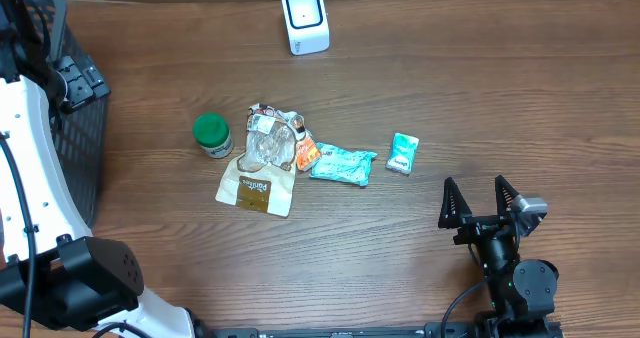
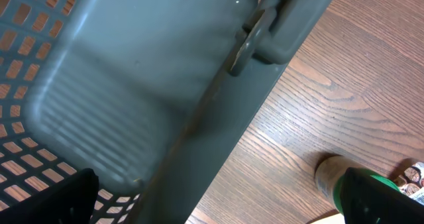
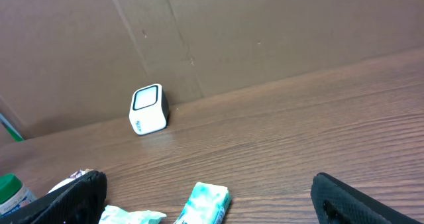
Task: Scan the item barcode
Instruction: 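Move the left gripper back toward the basket, then raise the right gripper and move it toward the tissue pack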
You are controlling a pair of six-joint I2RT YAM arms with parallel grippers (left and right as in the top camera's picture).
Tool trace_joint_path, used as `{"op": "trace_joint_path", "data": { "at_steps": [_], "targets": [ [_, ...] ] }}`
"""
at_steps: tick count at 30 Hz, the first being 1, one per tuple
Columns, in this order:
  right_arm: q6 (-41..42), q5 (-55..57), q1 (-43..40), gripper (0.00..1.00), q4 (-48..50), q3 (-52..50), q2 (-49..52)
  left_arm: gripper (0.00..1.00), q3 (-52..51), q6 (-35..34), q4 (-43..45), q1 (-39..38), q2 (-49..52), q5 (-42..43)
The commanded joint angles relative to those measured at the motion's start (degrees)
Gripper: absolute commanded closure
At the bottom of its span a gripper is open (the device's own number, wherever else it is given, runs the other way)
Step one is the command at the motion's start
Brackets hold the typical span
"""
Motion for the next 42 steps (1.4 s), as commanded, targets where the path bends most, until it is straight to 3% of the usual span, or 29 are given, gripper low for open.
{"op": "trace_joint_path", "data": {
  "at_steps": [1, 11, 18, 23, 29, 37, 42],
  "targets": [
    [-0.07, 0.70, 0.24, 0.00, 0.35, -0.61, -0.68, 0.00, -0.22, 0.90, -0.02, -0.04, 0.59, 0.07],
    [-0.02, 0.63, 0.24, 0.00, 0.37, -0.61, -0.68, 0.00, -0.22, 0.90, -0.02, -0.04, 0.59, 0.07],
    [-0.07, -8.74, 0.22, 0.00, 5.97, -0.33, -0.66, 0.00, -0.22, 0.92, -0.02, -0.04, 0.59, 0.04],
    [-0.33, -11.72, 0.22, 0.00, -1.36, 7.61, 2.34, 0.00, -0.22, 0.90, -0.02, -0.04, 0.59, 0.07],
    [-2.27, -12.00, 0.22, 0.00, -13.60, 24.02, 15.82, 0.00, -0.22, 0.90, -0.02, -0.04, 0.59, 0.07],
    [-2.23, -13.33, 0.22, 0.00, -33.90, 44.87, 40.89, 0.00, -0.22, 0.90, -0.02, -0.04, 0.59, 0.07],
    [-2.16, -19.54, 0.22, 0.00, -33.55, 47.71, 54.64, 0.00, -0.22, 0.90, -0.02, -0.04, 0.59, 0.07]
  ]
}}
